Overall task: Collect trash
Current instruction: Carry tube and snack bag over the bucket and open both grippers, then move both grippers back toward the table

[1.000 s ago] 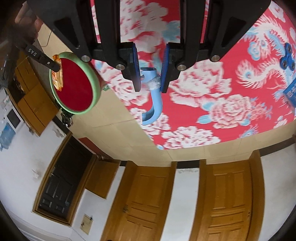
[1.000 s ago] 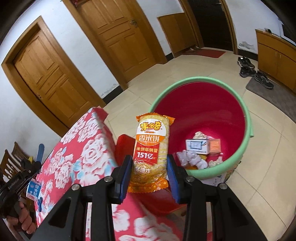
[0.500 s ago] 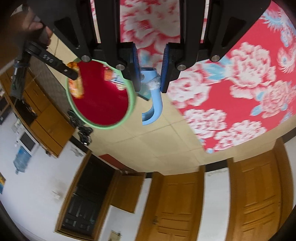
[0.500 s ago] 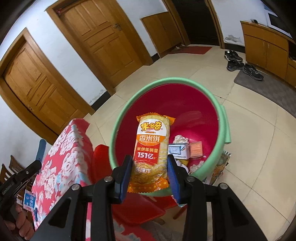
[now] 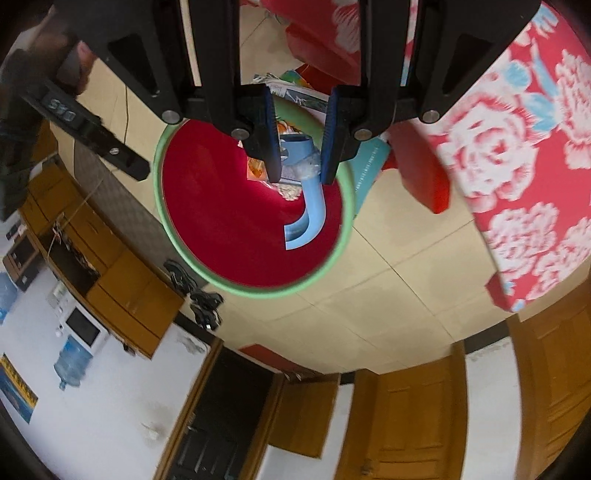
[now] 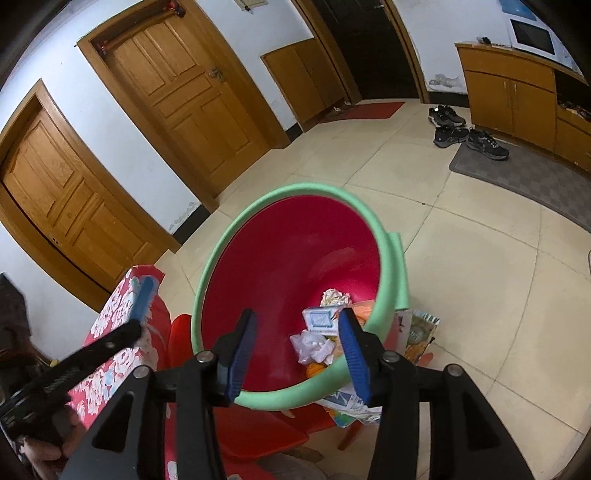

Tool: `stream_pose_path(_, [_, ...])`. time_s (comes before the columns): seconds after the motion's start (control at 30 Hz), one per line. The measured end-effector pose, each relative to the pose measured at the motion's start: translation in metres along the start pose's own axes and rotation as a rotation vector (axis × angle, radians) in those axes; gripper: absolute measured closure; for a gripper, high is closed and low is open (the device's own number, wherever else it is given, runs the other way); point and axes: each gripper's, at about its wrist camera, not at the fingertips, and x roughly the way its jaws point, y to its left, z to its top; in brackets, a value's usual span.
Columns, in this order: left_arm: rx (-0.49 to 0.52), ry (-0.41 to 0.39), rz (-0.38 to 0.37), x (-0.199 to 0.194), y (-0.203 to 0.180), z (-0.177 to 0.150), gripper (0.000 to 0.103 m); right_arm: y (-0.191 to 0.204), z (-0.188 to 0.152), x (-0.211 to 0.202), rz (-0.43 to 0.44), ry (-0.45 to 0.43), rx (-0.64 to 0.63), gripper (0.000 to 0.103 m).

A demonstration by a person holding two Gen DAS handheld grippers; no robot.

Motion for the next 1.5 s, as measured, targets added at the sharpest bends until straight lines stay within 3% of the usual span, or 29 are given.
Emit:
stream_pose_path(0.13, [0.038,0.028,-0.001,0.018,-0.011,0.003,0.082,0.000,0.002,-0.005,-0.001,-0.015,-0.014,0.046])
stream_pose_path(0.23, [0.038,0.047,0.023,0.025,-0.014,0.006,0.070,0.001,0.002,-0.006,0.004,-0.009,-0.019,0.043])
stream_pose_path(0.37, [0.002,0.059,0.026,0.022,-0.009,0.003,0.069,0.003,0.001,-0.007,0.000,0.005,-0.031,0.041])
stream_pose_path(0.57, [-0.058,0.039,0.073,-0.003,0.008,-0.009,0.067,0.018,-0.002,-0.011,-0.002,0.024,-0.070,0.027])
stream_pose_path(0.63, [-0.093,0.033,0.091,-0.012,0.018,-0.013,0.063,0.024,-0.003,-0.012,-0.011,0.028,-0.082,0.017])
stream_pose_path(1.27, [-0.294,-0.108,0.265,-0.134,0.077,-0.078,0.062,0.111,-0.041,-0.062,0.121,0.018,-0.267,0.013])
stream_pose_path(1.5, [-0.346,-0.139,0.377,-0.169,0.091,-0.101,0.062,0.129,-0.061,-0.073,0.153,0.049,-0.294,0.013])
